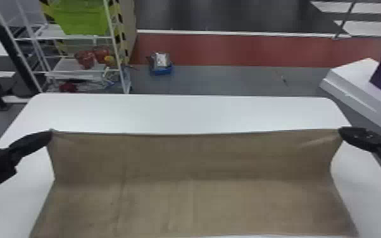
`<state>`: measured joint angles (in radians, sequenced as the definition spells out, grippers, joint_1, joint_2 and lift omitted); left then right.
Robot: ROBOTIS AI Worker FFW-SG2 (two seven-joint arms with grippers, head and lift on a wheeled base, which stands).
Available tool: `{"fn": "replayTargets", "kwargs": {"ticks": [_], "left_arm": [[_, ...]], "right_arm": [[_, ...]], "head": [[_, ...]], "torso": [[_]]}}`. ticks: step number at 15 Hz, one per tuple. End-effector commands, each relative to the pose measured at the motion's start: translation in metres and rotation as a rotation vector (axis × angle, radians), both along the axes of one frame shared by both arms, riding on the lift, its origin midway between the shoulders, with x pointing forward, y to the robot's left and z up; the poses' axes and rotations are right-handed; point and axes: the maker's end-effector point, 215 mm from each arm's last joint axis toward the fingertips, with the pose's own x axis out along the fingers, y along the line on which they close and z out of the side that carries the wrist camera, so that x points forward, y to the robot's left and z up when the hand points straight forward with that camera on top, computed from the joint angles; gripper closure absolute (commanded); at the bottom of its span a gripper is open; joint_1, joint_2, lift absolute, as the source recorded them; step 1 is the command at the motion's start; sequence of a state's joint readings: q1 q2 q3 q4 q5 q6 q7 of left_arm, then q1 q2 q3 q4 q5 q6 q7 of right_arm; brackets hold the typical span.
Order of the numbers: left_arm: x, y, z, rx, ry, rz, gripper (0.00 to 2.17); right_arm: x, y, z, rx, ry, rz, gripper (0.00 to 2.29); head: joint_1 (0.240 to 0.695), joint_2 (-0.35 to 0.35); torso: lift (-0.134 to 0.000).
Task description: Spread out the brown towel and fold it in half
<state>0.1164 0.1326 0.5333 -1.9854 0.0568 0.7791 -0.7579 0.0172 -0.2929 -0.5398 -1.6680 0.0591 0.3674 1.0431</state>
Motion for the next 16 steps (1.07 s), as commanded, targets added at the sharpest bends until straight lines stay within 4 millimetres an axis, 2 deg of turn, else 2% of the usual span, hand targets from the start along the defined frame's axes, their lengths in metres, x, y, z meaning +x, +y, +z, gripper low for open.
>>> {"fn": "replayTargets", "kwargs": {"ticks": [1, 4, 7, 10, 13, 16], "left_arm": [[-0.011, 0.003, 0.003, -0.011, -0.012, 0.009, 1.56], [-0.032, 0.009, 0.001, -0.049, -0.030, 0.010, 1.56], [-0.057, -0.001, -0.004, -0.078, -0.035, 0.000, 1.56], [-0.080, -0.012, -0.008, -0.076, -0.063, -0.010, 1.56], [-0.097, -0.012, -0.008, -0.046, -0.099, -0.022, 1.56], [-0.109, -0.004, -0.018, -0.043, -0.125, -0.024, 1.56]], "right_arm": [[-0.020, -0.012, 0.008, 0.012, -0.032, -0.010, 1.42], [-0.049, -0.031, 0.011, 0.013, -0.068, -0.016, 1.42], [-0.072, -0.033, 0.007, 0.004, -0.082, 0.009, 1.42], [-0.090, -0.022, 0.005, -0.002, -0.087, 0.046, 1.42], [-0.100, -0.014, 0.001, -0.013, -0.090, 0.073, 1.42], [-0.115, -0.005, -0.011, -0.036, -0.089, 0.105, 1.42]], "head": [[0.695, -0.038], [0.695, -0.050], [0.695, -0.072], [0.695, -0.088], [0.695, -0.093], [0.695, -0.082]], "torso": [[-0.123], [-0.123], [-0.123], [-0.123], [-0.123], [-0.123]]}}
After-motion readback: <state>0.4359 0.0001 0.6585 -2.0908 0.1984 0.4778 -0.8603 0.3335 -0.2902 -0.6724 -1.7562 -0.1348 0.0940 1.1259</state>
